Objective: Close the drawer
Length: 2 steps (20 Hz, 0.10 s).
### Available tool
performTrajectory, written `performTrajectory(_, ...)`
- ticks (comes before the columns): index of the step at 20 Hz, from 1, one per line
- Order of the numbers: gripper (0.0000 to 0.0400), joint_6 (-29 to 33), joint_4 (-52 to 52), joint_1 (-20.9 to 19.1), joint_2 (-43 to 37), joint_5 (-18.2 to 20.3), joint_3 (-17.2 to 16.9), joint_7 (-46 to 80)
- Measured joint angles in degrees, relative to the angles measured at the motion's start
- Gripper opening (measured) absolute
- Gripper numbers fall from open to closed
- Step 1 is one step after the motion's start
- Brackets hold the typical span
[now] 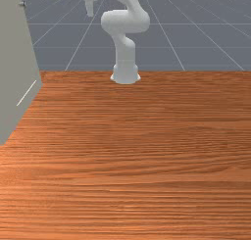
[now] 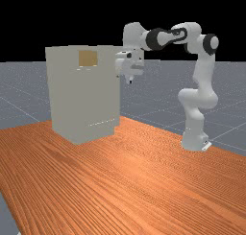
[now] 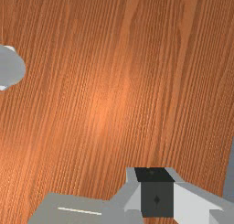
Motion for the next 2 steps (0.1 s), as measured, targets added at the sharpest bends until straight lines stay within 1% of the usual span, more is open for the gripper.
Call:
performTrajectory(1, 0.0001, -4.02, 10.94, -1.18, 8.68, 4.41, -6.31, -26.19)
performTrajectory(2, 0.0000, -11.04, 28.30, -9.72, 22.11, 9.55, -8.28, -40.02)
